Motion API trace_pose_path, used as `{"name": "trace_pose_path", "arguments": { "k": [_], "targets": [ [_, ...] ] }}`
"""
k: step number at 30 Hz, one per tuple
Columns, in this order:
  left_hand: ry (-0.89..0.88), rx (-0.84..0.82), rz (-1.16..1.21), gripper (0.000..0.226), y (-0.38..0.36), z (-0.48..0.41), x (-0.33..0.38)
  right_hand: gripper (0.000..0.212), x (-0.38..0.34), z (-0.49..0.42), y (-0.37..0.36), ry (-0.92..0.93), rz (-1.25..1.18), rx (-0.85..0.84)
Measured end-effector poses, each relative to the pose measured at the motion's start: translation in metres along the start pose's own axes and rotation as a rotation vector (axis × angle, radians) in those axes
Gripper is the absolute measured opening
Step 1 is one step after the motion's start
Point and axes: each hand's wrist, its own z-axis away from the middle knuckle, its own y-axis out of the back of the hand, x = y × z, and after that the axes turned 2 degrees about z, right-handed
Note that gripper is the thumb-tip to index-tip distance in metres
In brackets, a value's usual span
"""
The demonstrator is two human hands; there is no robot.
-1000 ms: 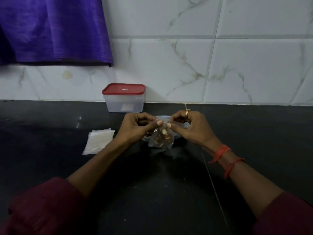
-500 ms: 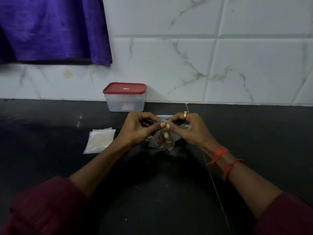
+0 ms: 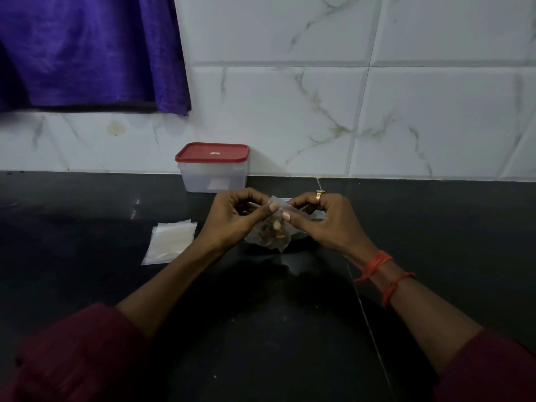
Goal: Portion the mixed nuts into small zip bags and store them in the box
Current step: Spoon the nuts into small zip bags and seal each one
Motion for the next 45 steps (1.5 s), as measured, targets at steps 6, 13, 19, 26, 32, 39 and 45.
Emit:
{"name": "trace_pose_path", "arguments": {
  "k": [6, 13, 19, 26, 32, 39, 45],
  "targets": [
    [0.000, -0.011, 0.003, 0.021, -0.003, 0.001, 0.001, 0.013, 0.001, -0.001, -0.002, -0.011, 0.012, 0.014],
    [0.019, 0.029, 0.008, 0.019, 0.000, 0.000, -0.001, 0.018, 0.002, -0.003, 0.002, -0.037, -0.017, 0.023],
    [0.052, 0.056, -0.001, 0.013, 0.001, 0.000, -0.003, 0.011, 0.006, -0.004, 0.004, -0.049, -0.028, 0.026],
    [0.062, 0.106, 0.088, 0.012, 0.006, -0.001, -0.004, 0.019, 0.005, -0.003, 0.008, -0.073, -0.063, 0.006],
    [0.086, 0.098, 0.111, 0.015, 0.004, 0.000, -0.006, 0.012, 0.015, -0.005, 0.015, -0.124, -0.066, -0.001],
    [0.049, 0.129, 0.101, 0.013, 0.004, 0.000, -0.003, 0.038, 0.010, -0.009, 0.026, -0.136, -0.059, -0.089],
    [-0.058, 0.061, -0.001, 0.015, -0.002, 0.004, 0.002, 0.026, -0.004, -0.007, 0.016, -0.062, -0.056, -0.039]
  ]
}}
